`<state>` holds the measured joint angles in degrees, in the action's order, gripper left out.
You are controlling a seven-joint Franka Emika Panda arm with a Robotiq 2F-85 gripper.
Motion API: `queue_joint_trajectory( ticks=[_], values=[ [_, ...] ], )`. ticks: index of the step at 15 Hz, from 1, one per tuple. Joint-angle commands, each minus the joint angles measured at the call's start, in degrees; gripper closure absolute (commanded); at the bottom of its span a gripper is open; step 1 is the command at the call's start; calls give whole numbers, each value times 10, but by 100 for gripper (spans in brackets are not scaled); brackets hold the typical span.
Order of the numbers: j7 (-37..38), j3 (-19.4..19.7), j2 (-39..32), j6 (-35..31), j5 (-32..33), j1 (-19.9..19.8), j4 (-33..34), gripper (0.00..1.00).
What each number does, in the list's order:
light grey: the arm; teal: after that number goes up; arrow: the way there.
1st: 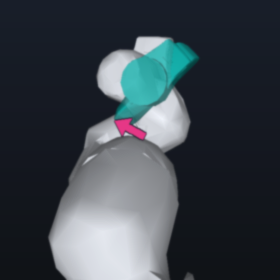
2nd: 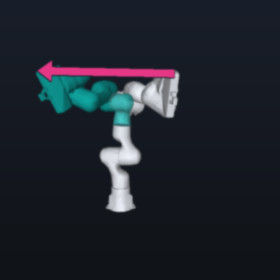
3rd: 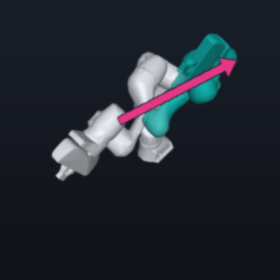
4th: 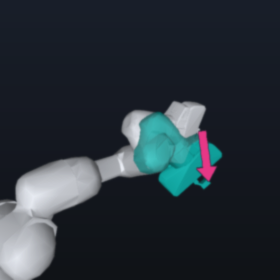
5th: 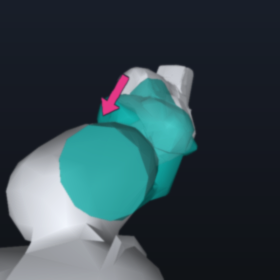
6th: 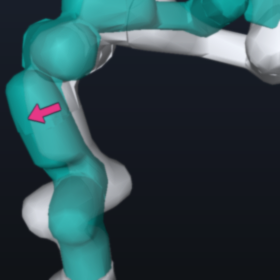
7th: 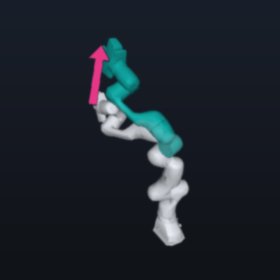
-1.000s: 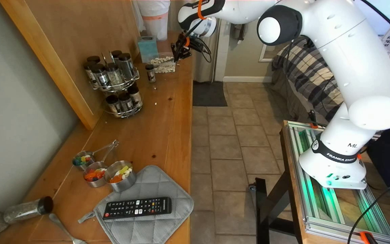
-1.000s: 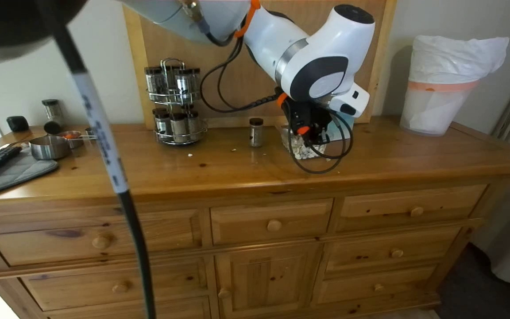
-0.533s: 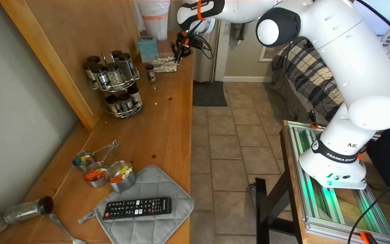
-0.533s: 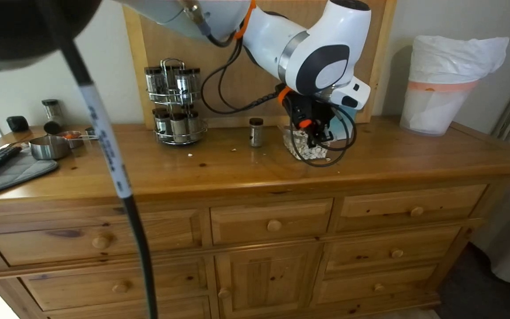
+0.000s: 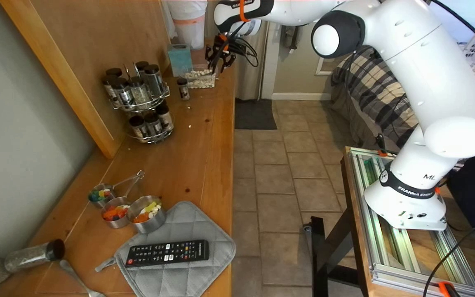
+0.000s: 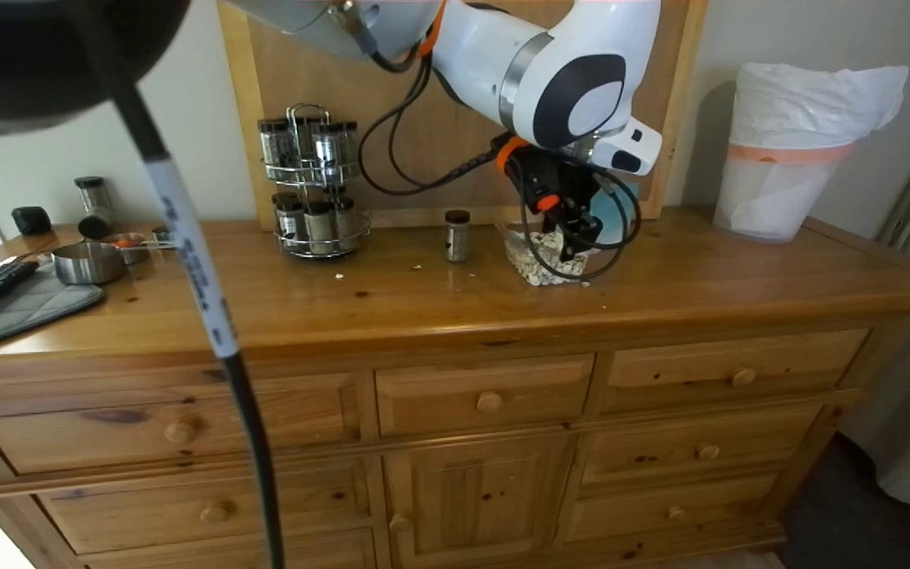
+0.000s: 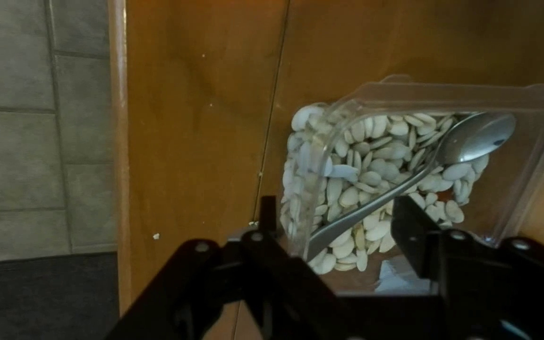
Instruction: Move the bowl to the right
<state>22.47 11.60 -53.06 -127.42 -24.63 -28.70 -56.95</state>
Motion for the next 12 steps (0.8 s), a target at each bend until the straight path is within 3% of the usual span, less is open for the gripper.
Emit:
queue_joint_trajectory(
  ticks=[1, 6, 12],
  values=[
    [-46, -17, 21, 44, -2, -6, 4, 3],
    [-179, -30, 101, 51, 1, -1, -51, 0],
    [-334, -49, 248, 116, 7, 17, -188, 0]
  ],
)
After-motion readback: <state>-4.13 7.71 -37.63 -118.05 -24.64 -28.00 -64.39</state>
